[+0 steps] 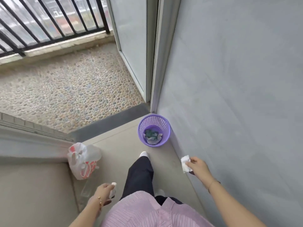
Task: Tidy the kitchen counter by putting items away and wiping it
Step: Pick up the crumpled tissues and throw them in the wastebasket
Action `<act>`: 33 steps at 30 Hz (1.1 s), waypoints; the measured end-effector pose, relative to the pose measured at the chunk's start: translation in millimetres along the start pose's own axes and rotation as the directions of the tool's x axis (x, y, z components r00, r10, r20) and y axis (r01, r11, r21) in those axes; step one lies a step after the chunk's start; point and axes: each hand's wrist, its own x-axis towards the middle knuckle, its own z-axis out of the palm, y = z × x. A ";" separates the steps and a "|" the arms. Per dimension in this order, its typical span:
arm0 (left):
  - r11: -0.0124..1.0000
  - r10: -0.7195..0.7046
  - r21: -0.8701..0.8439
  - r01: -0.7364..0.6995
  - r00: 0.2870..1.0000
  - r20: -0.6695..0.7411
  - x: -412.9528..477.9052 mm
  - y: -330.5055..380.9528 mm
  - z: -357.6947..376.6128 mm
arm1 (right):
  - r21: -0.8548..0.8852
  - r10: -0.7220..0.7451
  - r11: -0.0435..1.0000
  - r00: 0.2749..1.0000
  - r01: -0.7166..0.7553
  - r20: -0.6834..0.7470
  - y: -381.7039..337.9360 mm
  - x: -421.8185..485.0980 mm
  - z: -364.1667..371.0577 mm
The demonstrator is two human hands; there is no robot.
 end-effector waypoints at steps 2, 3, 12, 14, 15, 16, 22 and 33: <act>0.999 0.037 0.025 -0.038 0.999 0.035 12.1 50.2 -1.1 | 0.010 0.013 1.000 1.000 -0.013 0.018 -29.8 18.8 7.2; 0.997 0.065 0.035 -0.067 0.996 0.055 17.2 77.5 0.5 | 0.022 0.018 1.000 1.000 -0.019 0.023 -42.6 29.6 11.0; 0.977 0.211 -0.063 -0.205 0.971 0.115 88.6 262.7 66.3 | 0.119 0.117 0.985 0.992 -0.122 0.047 -101.8 146.4 60.5; 0.980 0.188 -0.085 -0.180 0.978 0.090 117.3 273.6 86.0 | 0.112 0.147 0.982 0.988 -0.150 0.038 -98.6 178.7 75.5; 0.983 0.166 -0.099 -0.157 0.983 0.083 133.0 274.8 96.6 | 0.108 0.157 0.981 0.987 -0.160 0.035 -94.7 196.1 82.9; 0.985 0.140 -0.116 -0.130 0.987 0.081 148.8 274.4 106.9 | 0.114 0.165 0.979 0.986 -0.169 0.039 -89.0 214.3 89.9; 0.965 -0.046 -0.252 0.071 0.994 0.104 222.6 254.1 149.6 | 0.158 0.277 0.947 0.960 -0.279 0.032 -52.5 295.8 111.2; 0.966 0.014 -0.258 0.010 0.996 0.091 214.5 251.1 138.2 | -0.098 0.287 0.955 0.957 -0.281 0.049 -20.8 280.5 73.1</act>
